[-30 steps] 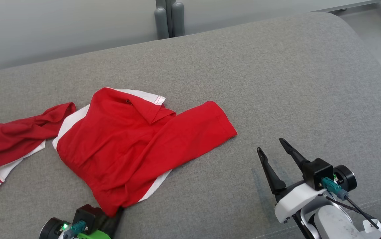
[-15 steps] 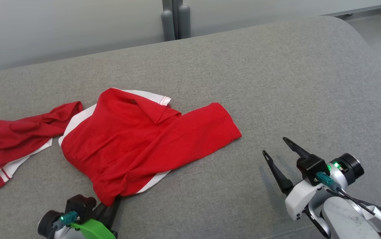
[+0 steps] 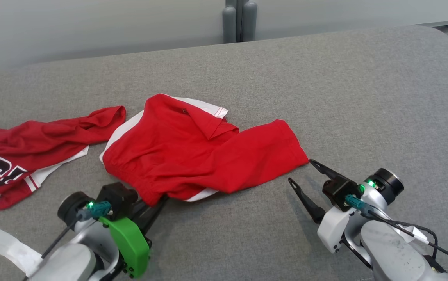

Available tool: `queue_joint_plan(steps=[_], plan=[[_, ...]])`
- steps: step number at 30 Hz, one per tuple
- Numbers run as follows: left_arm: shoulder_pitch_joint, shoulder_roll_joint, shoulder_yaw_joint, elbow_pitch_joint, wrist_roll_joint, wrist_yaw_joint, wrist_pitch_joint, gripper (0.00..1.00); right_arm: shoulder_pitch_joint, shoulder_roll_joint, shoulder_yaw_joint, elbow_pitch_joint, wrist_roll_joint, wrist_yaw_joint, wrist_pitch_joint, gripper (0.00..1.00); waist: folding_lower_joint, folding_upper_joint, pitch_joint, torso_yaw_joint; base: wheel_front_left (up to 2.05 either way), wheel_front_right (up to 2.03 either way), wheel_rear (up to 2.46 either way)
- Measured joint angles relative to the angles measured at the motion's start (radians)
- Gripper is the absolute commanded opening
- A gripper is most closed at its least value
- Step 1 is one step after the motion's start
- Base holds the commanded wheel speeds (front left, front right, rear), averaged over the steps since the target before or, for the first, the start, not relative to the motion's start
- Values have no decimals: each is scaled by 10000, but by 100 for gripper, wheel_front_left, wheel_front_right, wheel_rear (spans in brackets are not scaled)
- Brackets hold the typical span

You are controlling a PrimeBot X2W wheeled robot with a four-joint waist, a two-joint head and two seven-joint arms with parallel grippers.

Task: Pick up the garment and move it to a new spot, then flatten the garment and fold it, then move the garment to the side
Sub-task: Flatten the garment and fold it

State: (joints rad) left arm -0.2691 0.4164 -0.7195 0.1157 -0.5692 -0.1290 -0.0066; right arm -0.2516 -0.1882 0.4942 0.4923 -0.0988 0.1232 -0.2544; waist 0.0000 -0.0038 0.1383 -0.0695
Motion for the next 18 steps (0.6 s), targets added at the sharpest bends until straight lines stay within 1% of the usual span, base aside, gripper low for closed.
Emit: queue_joint_plan(steps=[5, 8, 16, 17, 18], plan=[[-746, 861, 27, -980, -514, 0, 853, 0, -452, 13, 94, 278, 0, 0, -2, 100, 0, 0, 170, 117, 0, 0, 0], [-1167, 1262, 148, -1540, -940, 0, 1277, 0, -631, 31, 144, 311, 10, 2, -2, 100, 0, 0, 271, 127, 0, 0, 0], [-2176, 1871, -151, -2761, -1939, 0, 2671, 0, -778, 29, 265, 648, 144, 4, -2, 100, 0, 0, 504, 123, 0, 0, 0], [-2395, 2100, -213, -2899, -2150, 0, 3012, 0, -818, 29, 265, 704, 232, 12, -2, 100, 0, 0, 557, 120, 0, 0, 0], [-2501, 2211, -203, -2924, -2230, 0, 3143, 0, -857, 31, 267, 727, 259, 12, -2, 100, 0, 0, 584, 114, 0, 0, 0]])
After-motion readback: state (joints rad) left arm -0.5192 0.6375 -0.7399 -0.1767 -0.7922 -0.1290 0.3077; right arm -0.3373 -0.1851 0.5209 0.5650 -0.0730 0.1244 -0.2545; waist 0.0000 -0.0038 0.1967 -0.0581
